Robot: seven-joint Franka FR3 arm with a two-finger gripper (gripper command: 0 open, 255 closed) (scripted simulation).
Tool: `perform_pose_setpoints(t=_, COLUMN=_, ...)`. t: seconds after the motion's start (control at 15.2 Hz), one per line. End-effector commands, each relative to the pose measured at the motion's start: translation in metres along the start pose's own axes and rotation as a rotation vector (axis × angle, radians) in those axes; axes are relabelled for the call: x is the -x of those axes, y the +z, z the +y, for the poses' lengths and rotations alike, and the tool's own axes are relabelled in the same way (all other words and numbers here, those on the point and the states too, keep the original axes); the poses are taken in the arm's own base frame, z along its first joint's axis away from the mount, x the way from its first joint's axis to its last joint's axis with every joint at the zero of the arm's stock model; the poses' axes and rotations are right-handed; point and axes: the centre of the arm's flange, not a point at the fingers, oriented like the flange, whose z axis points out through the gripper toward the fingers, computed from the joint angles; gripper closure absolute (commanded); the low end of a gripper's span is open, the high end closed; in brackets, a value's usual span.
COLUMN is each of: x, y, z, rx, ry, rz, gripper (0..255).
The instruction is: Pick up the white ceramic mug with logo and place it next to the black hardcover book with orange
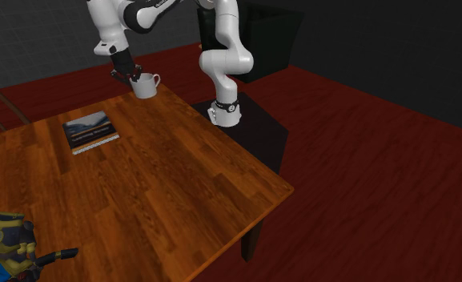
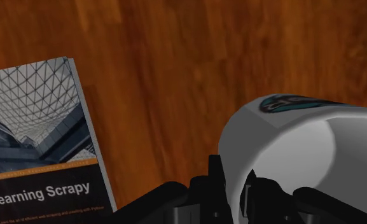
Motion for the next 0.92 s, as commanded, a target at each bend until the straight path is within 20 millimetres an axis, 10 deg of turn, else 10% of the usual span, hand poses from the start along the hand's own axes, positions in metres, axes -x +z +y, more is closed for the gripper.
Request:
perform_pose_setpoints(t=0.0, x=0.0, y=0.011, z=0.0, rx=0.0, ry=0.0, rz=0.0, gripper=255)
perform_pose_setpoints(t=0.86, x=0.001, y=0.078, z=0.003, rx=0.0, ry=0.0, rz=0.0, gripper=255)
